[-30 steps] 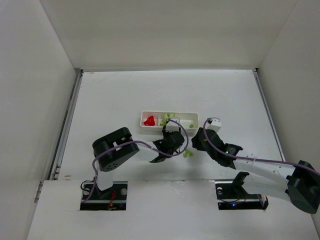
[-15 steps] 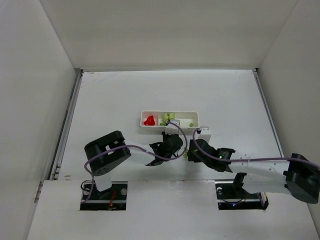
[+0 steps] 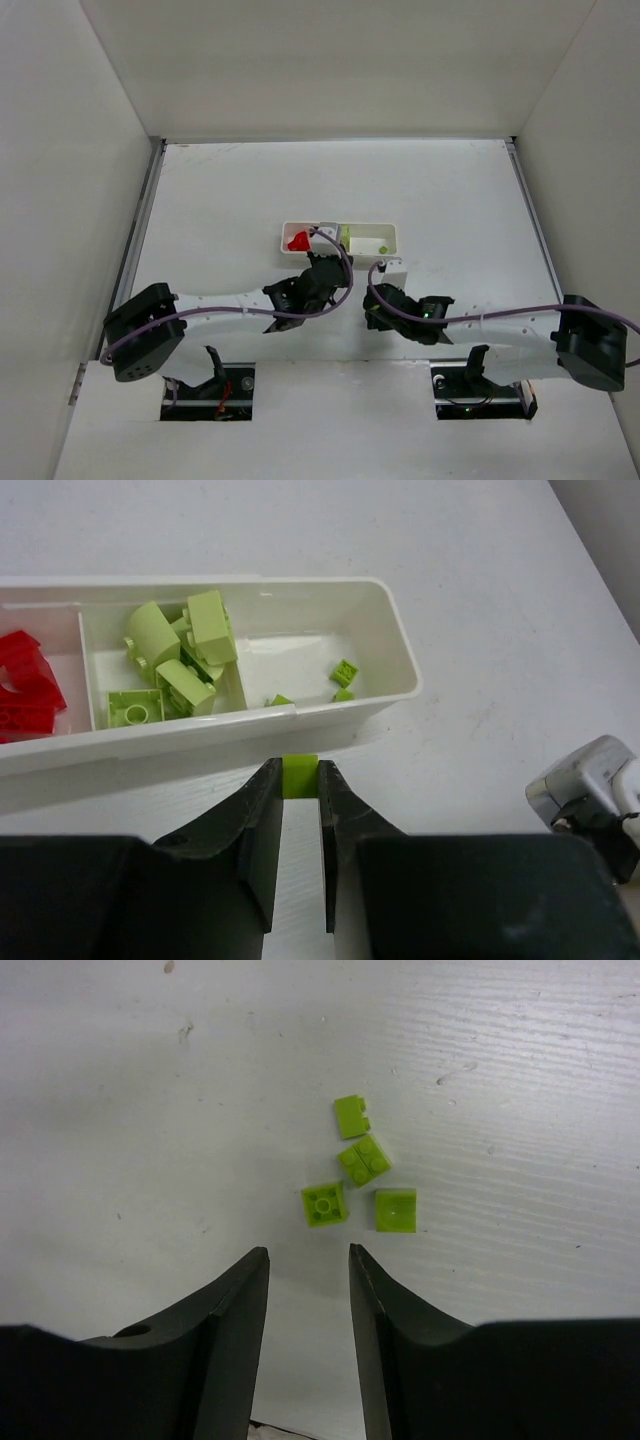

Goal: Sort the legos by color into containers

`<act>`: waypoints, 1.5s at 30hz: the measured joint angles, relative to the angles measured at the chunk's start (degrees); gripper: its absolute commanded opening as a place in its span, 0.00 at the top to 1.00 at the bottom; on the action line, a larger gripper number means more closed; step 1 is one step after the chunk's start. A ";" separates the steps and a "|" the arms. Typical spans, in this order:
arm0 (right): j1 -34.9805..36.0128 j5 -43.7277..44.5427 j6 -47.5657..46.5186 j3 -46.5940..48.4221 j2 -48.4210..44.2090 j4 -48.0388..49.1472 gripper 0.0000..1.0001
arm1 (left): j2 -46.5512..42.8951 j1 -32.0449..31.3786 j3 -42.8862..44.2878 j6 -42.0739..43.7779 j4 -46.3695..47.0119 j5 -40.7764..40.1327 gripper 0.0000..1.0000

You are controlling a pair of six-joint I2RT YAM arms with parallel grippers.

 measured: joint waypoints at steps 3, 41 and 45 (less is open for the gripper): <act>-0.07 -0.02 0.02 0.00 1.49 0.04 0.56 | -1.38 2.16 0.02 0.00 -0.96 1.60 0.88; -9.86 4.68 -2.05 -0.94 -13.75 1.11 0.82 | 15.10 9.77 15.61 -0.59 -2.23 16.24 0.81; -12.98 4.44 -3.06 -0.96 -15.23 0.98 0.82 | 20.13 10.78 18.73 -0.15 -2.60 17.22 0.66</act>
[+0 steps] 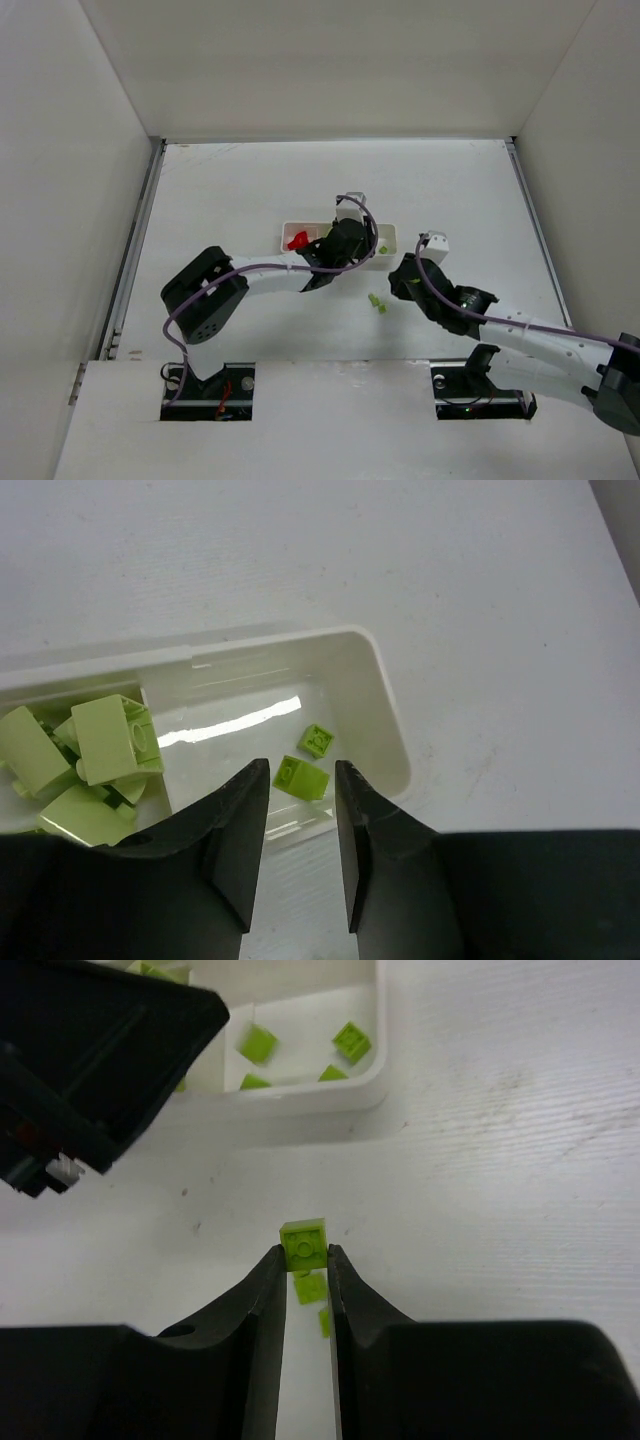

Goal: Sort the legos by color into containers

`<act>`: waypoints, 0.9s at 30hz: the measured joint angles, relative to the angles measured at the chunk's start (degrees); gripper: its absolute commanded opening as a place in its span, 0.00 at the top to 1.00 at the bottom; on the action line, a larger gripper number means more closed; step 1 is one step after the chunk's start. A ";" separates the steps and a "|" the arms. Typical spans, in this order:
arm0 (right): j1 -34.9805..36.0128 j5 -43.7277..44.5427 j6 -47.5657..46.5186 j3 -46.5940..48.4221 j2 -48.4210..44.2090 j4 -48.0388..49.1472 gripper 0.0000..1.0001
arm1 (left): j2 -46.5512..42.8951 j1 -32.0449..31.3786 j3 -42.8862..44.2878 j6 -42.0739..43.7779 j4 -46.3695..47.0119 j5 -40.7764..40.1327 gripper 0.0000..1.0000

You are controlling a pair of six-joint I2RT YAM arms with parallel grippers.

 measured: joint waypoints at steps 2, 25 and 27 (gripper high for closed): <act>-2.43 -0.22 -1.11 0.00 -0.09 0.35 0.82 | 1.09 0.20 0.31 0.00 -0.15 0.20 0.60; -13.35 -5.95 -11.93 15.65 28.94 15.85 0.57 | -18.14 -13.70 -17.84 -4.83 -6.08 -10.03 0.61; -13.40 -5.51 -12.37 15.76 28.92 15.89 0.51 | -16.90 -14.43 -17.81 -6.14 -6.01 -10.67 0.59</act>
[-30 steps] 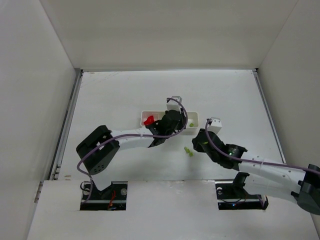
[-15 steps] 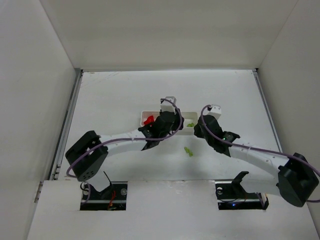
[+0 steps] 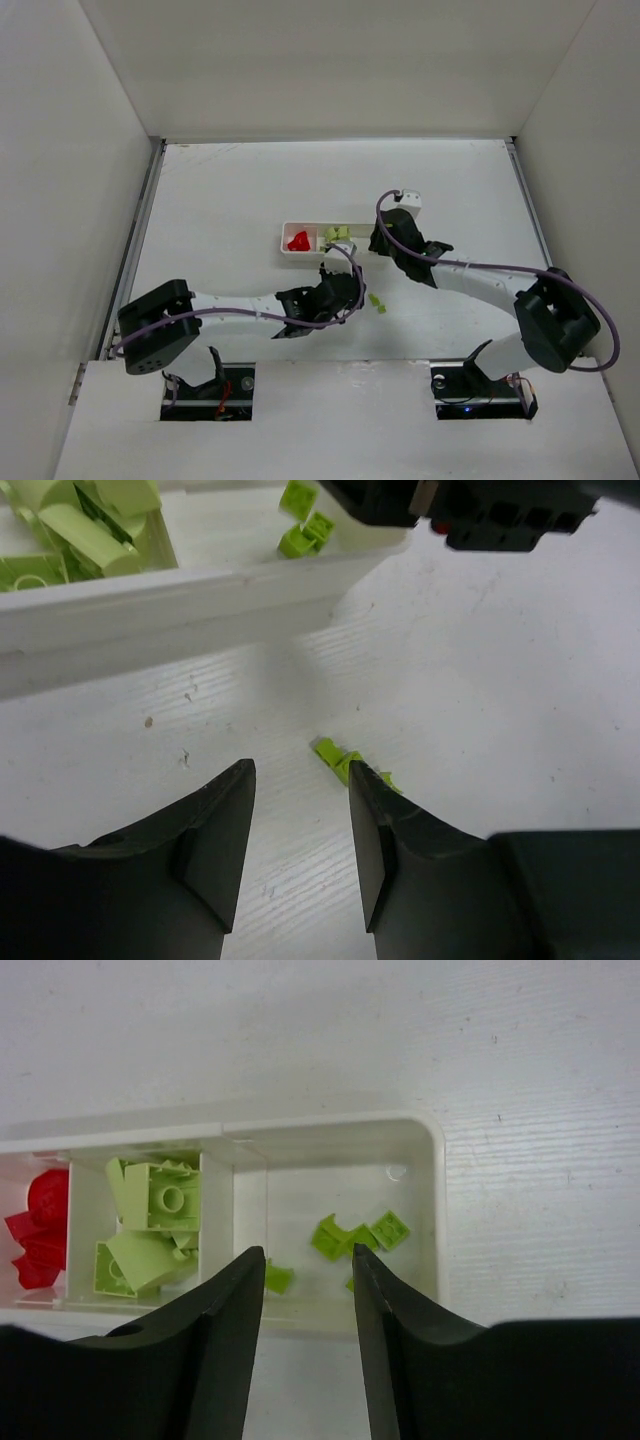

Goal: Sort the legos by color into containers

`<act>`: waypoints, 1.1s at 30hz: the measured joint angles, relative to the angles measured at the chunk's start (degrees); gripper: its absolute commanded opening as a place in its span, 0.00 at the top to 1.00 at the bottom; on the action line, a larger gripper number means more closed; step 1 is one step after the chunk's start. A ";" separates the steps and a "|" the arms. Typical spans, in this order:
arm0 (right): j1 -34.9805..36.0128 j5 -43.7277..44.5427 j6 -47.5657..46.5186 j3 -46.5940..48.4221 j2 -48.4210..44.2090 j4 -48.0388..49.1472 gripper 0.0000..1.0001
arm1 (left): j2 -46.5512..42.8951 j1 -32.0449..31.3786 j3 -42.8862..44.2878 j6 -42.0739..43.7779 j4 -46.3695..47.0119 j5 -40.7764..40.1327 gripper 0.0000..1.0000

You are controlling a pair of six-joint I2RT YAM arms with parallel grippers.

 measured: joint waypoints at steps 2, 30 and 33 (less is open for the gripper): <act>0.02 0.44 -0.28 0.00 -0.55 -0.04 0.51 | 1.92 -0.50 0.39 -1.16 -0.07 -0.26 0.58; 0.02 1.40 8.83 -19.87 -24.24 -4.28 0.55 | 17.84 -3.82 16.46 -16.96 -13.73 1.79 0.56; 0.02 1.01 9.66 -21.40 -25.59 -4.31 0.56 | 19.10 -3.82 16.76 -17.64 -14.43 1.79 0.57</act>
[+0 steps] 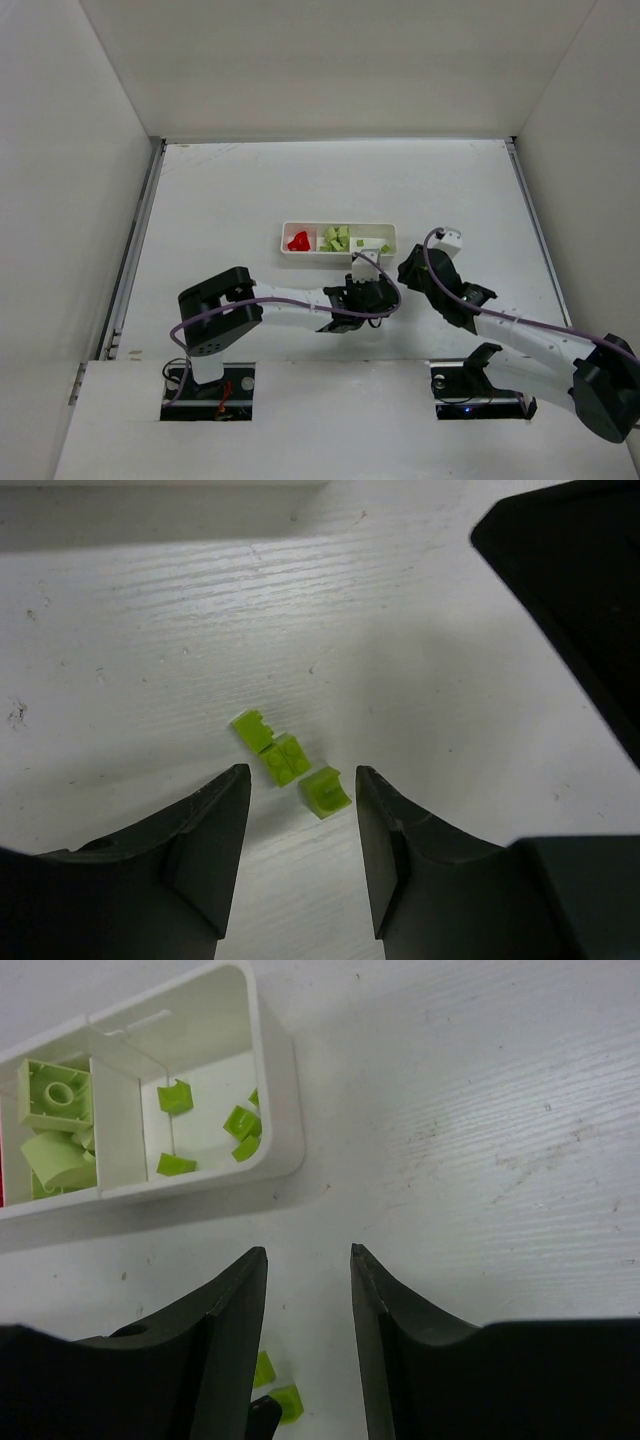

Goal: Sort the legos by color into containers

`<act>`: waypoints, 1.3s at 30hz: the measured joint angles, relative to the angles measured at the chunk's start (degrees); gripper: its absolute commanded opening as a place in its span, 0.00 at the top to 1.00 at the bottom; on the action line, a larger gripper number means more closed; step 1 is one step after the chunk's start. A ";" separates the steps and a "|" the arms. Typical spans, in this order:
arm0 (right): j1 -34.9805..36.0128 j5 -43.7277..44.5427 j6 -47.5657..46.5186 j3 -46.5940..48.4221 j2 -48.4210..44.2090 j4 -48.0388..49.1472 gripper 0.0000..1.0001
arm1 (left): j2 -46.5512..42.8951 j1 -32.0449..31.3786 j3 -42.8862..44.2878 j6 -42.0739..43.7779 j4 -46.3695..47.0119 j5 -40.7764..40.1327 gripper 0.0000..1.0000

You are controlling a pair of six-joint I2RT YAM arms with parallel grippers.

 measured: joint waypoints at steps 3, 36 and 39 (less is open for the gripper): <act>0.00 -0.09 0.70 -0.81 -1.36 -0.04 0.57 | 1.70 0.00 0.35 -0.48 -0.57 -0.02 0.58; 9.01 -1.55 4.85 -2.95 -3.50 -4.85 0.57 | -6.12 0.55 -4.83 1.29 -0.07 -2.45 0.86; 11.47 -1.44 5.53 -2.54 -2.99 -6.60 0.56 | -10.82 1.09 -5.99 1.40 1.55 -0.85 0.86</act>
